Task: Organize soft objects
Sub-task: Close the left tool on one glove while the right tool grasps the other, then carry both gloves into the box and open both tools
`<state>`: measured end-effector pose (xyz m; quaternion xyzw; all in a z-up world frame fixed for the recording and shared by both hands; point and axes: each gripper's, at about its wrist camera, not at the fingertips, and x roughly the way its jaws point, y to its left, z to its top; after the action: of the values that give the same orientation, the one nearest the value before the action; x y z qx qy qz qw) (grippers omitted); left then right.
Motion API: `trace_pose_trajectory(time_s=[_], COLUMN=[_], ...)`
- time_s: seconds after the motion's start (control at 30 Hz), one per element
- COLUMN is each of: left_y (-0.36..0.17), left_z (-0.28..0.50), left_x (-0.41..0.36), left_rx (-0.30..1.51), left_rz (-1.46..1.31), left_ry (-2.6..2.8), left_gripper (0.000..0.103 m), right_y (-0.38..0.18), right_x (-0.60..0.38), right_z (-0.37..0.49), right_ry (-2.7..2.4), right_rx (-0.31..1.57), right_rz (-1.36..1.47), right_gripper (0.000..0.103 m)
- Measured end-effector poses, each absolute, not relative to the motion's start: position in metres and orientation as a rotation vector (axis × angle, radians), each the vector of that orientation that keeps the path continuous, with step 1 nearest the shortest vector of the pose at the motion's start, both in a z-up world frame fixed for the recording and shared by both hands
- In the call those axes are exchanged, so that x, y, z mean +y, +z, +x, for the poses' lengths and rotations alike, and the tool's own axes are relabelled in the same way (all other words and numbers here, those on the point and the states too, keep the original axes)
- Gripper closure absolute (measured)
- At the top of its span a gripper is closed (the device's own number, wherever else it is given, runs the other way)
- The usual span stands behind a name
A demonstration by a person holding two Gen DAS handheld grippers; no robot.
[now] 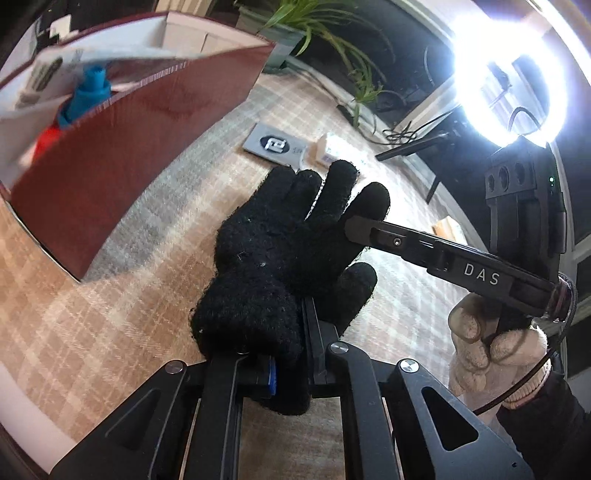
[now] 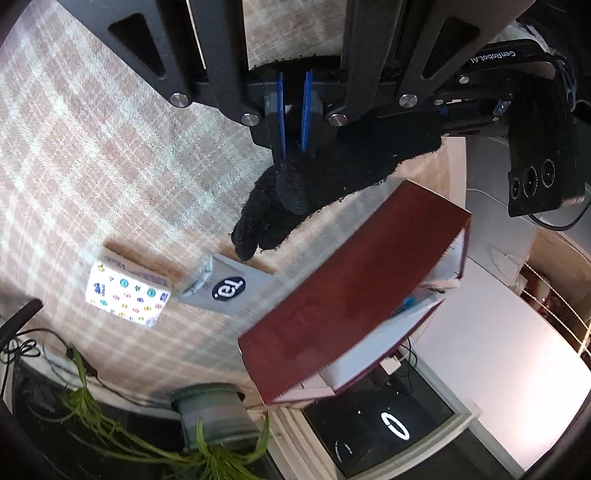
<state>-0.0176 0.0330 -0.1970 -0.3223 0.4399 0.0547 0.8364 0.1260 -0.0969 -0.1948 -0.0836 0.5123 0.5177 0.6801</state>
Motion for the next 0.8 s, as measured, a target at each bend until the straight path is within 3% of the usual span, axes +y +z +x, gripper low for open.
trace_pose_trajectory(time_s=[0.43, 0.8], left_y=[-0.122, -0.077], left_z=[-0.032, -0.039], left_x=[0.054, 0.112], left_rx=[0.787, 0.695], left_rz=[-0.612, -0.532], left_ry=[0.081, 0.169], left_gripper=[0.094, 0.094], right_y=[-0.121, -0.056], right_x=[-0.103, -0.038], right_z=[0.119, 0.116], right_ry=[1.179, 1.261], right_rx=[1.034, 0.893], right_rz=[-0.075, -0.087], right_gripper=[0.097, 0.097])
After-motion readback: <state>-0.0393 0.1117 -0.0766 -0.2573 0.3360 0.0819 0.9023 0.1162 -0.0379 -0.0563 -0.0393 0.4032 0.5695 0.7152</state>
